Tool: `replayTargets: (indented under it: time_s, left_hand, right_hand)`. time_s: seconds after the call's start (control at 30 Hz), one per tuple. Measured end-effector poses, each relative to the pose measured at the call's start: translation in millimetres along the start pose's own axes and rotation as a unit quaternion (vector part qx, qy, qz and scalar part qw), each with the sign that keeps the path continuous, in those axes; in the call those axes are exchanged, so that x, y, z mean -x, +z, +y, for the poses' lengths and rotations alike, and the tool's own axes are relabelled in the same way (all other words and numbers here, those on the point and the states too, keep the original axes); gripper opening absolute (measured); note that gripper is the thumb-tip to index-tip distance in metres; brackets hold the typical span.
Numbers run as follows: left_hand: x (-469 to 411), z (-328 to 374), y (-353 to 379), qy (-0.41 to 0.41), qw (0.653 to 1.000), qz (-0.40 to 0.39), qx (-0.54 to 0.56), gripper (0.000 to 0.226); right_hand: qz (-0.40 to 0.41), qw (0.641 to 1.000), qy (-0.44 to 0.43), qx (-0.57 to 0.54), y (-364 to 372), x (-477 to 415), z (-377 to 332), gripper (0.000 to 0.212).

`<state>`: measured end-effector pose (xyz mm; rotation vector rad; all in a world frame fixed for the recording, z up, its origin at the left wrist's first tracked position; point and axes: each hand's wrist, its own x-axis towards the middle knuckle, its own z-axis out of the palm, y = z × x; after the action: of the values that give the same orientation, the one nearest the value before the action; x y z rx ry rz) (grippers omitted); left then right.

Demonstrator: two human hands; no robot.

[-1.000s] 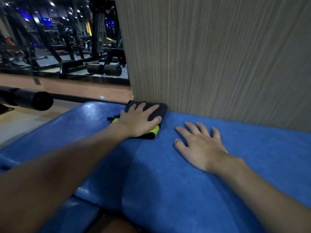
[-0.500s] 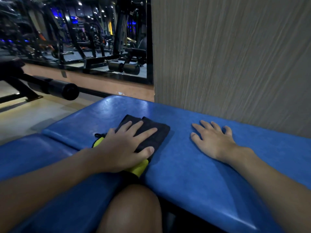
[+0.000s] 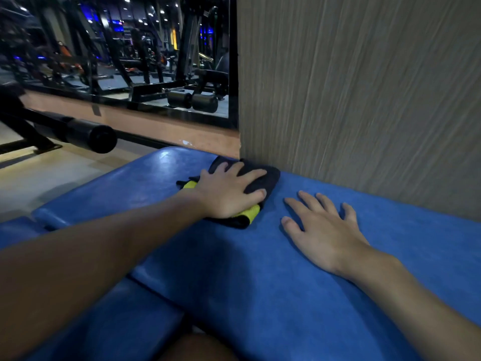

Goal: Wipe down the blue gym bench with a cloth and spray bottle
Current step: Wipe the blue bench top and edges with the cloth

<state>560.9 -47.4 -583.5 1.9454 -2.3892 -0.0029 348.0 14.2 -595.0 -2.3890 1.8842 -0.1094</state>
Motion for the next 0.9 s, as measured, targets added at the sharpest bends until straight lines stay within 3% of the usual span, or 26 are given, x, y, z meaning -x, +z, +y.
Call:
replayTargets:
  time_s: [0.27,0.47,0.6,0.73,0.9]
  left_hand:
    - [-33.3,3.1,3.8,-0.016,1.0,0.007,0.013,0.062]
    - [25.7,-2.9,1.5,0.002,1.0,-0.01,0.001,0.063]
    - [86.7,-10.9,-0.7,0.005,1.0,-0.009,-0.015,0.081]
    - [136.6,-19.6,-3.0,0.031,0.999,0.003,-0.035,0.078]
    - [133.1,-19.5,-6.3,0.024,1.0,-0.004,-0.018,0.077]
  right_hand:
    - [0.007,1.0,-0.001,-0.014,-0.2,1.3,0.7,0.06]
    - [0.015,1.0,-0.001,-0.026,-0.6,1.8,1.8,0.059]
    - [0.017,0.999,-0.002,-0.029,0.0,3.1,2.7,0.058]
    - [0.014,0.999,-0.003,-0.03,-0.4,5.2,2.5,0.059]
    - [0.006,1.0,-0.006,-0.017,1.4,4.6,0.5,0.059]
